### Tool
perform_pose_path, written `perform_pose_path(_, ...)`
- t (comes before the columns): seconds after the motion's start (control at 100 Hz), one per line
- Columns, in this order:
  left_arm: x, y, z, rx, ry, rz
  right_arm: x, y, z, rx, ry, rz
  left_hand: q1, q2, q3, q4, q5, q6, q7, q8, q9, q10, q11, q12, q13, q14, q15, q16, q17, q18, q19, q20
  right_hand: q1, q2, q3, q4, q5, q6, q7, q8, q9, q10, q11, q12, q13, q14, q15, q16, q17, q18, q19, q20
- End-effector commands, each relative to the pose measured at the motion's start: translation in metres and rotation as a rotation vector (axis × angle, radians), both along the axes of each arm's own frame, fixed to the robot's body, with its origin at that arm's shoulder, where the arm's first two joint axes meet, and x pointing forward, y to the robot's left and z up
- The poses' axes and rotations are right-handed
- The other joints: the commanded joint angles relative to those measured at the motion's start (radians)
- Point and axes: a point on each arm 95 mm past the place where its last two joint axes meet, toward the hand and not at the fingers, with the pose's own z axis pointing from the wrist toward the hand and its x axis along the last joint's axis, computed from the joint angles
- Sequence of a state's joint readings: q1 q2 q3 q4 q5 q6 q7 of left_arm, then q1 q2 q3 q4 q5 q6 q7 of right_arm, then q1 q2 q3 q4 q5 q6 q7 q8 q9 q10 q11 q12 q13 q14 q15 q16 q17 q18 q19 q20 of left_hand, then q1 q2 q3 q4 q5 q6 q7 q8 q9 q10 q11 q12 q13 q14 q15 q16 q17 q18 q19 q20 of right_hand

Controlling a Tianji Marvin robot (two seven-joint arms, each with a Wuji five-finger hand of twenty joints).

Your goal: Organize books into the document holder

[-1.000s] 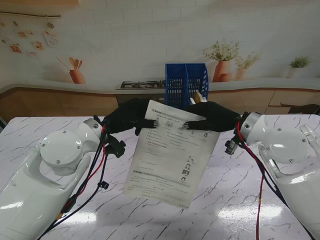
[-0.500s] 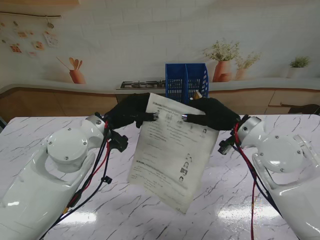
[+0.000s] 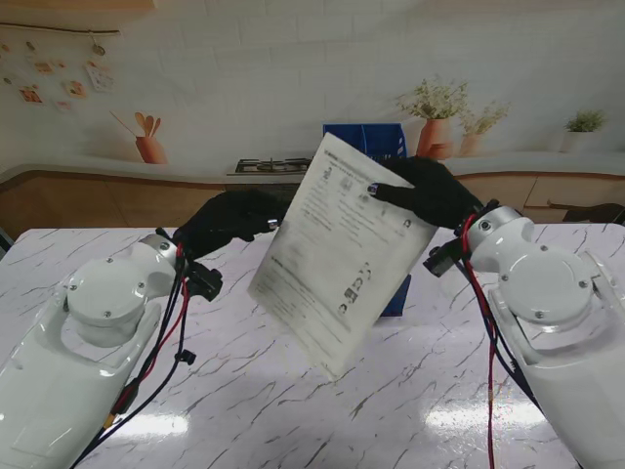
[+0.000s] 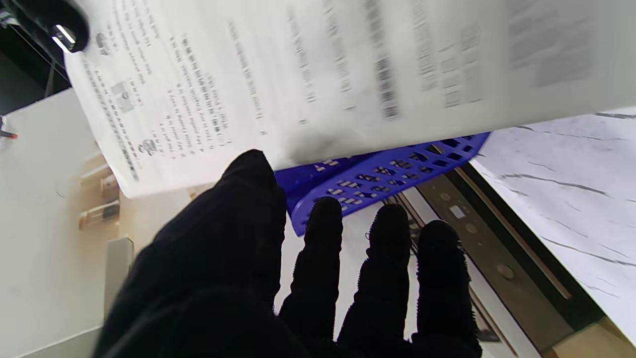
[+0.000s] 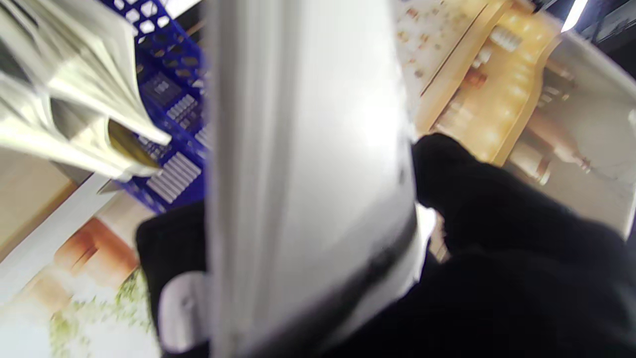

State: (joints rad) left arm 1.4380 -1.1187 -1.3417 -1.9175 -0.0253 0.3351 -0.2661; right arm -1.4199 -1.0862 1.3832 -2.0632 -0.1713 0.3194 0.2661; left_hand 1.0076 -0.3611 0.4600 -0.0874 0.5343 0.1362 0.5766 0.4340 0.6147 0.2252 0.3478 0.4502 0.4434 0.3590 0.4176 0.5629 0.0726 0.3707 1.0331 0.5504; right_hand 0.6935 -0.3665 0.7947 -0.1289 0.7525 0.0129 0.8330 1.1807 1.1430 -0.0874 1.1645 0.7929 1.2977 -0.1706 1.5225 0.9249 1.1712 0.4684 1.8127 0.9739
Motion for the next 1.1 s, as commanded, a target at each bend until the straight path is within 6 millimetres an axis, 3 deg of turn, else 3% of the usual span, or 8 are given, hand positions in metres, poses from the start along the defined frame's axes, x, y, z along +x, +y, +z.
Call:
perform_pose_path(0.0, -0.006, 0.006, -0.007, 0.016, 0.003, 0.017, -0.002, 0.004, 0.019, 0.013, -0.044, -0.022, -0.02, 0.024, -0.018, 0.044, -0.02, -0.011, -0.005, -0.006, -0.029, -0.007, -0.019, -0.013, -0.02, -0.01, -0.025, -0.01, -0.023, -0.005, -0.037, -0.018, 0.126, 0.158, 0.1, 0.108, 0.096, -0.196, 0.207, 0.064, 0.081, 0.01, 0.078, 0.019, 0.031, -0.181, 0.081, 0.034, 0.062, -0.55, 0.281, 0.024)
perform_pose_path(0.48, -0.015, 0.028, -0.044, 0.024, 0.124, 0.064, -0.012, -0.005, 0.071, -0.114, -0.08, -0.159, -0.008, 0.022, -0.007, 0.046, -0.013, -0.01, -0.025, -0.006, -0.03, -0.006, -0.024, -0.017, -0.02, -0.01, -0.035, -0.005, -0.036, -0.019, -0.043, -0.029, 0.121, 0.165, 0.089, 0.128, 0.084, -0.196, 0.184, 0.053, 0.08, 0.004, 0.078, 0.023, 0.032, -0.189, 0.08, 0.032, 0.064, -0.564, 0.281, 0.02)
perform_pose_path(0.85, -0.015, 0.031, -0.068, 0.01, 0.191, 0.055, -0.013, -0.02, 0.078, -0.203, -0.054, -0.265, 0.003, 0.017, 0.001, 0.045, -0.006, -0.01, -0.03, -0.004, -0.03, -0.008, -0.021, -0.016, -0.02, -0.009, -0.035, -0.001, -0.038, -0.023, -0.035, -0.03, 0.126, 0.168, 0.076, 0.146, 0.08, -0.187, 0.173, 0.06, 0.07, 0.009, 0.077, 0.028, 0.032, -0.18, 0.083, 0.029, 0.065, -0.565, 0.281, 0.017)
perform_pose_path(1.09, -0.016, 0.031, -0.083, 0.012, 0.227, 0.042, -0.004, -0.02, 0.076, -0.239, -0.044, -0.329, 0.008, 0.018, 0.002, 0.043, -0.008, -0.012, -0.029, -0.003, -0.034, -0.006, -0.022, -0.017, -0.021, -0.008, -0.036, -0.001, -0.04, -0.024, -0.033, -0.031, 0.13, 0.166, 0.08, 0.145, 0.085, -0.174, 0.177, 0.064, 0.072, 0.017, 0.081, 0.031, 0.031, -0.171, 0.089, 0.03, 0.065, -0.559, 0.281, 0.022)
